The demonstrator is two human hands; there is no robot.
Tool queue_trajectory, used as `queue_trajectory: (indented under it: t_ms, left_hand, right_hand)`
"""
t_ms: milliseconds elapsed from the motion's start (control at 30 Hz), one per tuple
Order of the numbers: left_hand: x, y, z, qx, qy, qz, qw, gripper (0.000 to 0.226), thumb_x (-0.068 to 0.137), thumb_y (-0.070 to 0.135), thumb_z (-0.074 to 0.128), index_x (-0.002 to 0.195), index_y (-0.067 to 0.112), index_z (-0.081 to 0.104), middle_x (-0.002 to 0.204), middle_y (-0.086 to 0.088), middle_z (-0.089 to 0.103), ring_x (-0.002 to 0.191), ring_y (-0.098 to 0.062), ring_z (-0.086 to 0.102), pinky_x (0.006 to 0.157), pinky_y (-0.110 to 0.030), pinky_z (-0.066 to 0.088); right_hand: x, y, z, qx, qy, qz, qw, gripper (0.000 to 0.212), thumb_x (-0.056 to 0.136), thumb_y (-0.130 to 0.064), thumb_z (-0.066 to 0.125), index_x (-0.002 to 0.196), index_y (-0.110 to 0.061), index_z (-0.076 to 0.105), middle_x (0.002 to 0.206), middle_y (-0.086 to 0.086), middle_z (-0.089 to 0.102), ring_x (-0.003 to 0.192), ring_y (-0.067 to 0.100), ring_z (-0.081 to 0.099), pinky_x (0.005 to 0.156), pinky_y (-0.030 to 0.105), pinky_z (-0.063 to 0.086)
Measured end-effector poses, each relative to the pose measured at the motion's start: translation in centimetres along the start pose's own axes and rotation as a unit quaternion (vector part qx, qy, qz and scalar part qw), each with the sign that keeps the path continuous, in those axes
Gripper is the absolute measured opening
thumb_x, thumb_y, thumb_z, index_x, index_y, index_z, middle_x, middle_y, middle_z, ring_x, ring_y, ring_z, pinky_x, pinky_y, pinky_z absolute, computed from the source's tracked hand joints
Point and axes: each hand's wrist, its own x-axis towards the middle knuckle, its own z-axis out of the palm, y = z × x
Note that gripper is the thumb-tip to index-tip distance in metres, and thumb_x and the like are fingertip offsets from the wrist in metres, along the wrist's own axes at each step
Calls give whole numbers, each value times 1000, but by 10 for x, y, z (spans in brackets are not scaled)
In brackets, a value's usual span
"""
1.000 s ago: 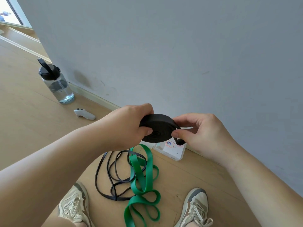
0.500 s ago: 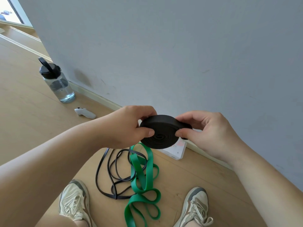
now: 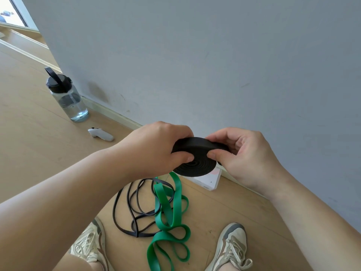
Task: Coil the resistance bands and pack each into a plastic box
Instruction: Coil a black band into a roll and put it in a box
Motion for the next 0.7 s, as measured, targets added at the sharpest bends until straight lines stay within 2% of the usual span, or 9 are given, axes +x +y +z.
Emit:
queue_trajectory:
  t_ms: [67,200,333,400,467,600,700]
  left_hand:
    - [0,0,-2,1,-27,-3,1000,20,92,41,70,109,36,62,79,11,64,74,-6,61,71,-33,54]
    - [1,-5,-2,-34,-37,-20,999,15,93,37,71,103,34,60,73,15,63,67,-2,60,59,-17,43]
    - [2,-9,1,-84,-28,-39,995,13,93,35,71,101,34,61,71,36,60,64,7,57,53,-12,38]
    - [2,-10,1,-96,-21,-43,994,12,94,33,71,102,34,60,70,41,58,63,9,56,52,-13,36]
    - [3,-11,0,-104,-12,-42,994,13,95,33,70,103,33,60,72,42,57,64,10,55,54,-12,39]
    - [2,-9,2,-111,-9,-45,993,13,96,32,69,103,33,58,72,38,60,63,8,55,53,-12,38]
    - [1,-7,0,-127,1,-56,990,12,97,31,69,104,30,59,73,16,64,65,1,58,56,-13,40]
  right_hand:
    - [-1,-2,-1,14,-4,9,1000,31,82,1,82,100,-24,79,91,-9,82,87,7,78,84,26,63]
    - [0,-2,-8,73,-37,31,996,37,79,2,84,106,-22,73,93,-5,82,88,12,79,87,30,63]
    - [-1,2,-9,40,21,9,999,22,75,-10,89,89,-24,80,85,-6,81,84,14,78,84,27,63]
    - [-3,1,-6,40,46,3,998,19,73,-14,91,84,-26,82,83,-10,81,82,10,78,80,19,61]
    - [-3,2,-3,33,74,-10,997,19,70,-16,93,81,-26,81,81,-11,80,80,10,77,76,16,60]
    - [-2,2,-2,31,107,-16,994,20,65,-21,95,76,-23,78,87,-11,80,80,10,77,80,24,63]
    - [0,5,-2,66,78,-4,995,19,69,-19,93,79,-27,79,97,-11,81,89,11,78,88,32,62]
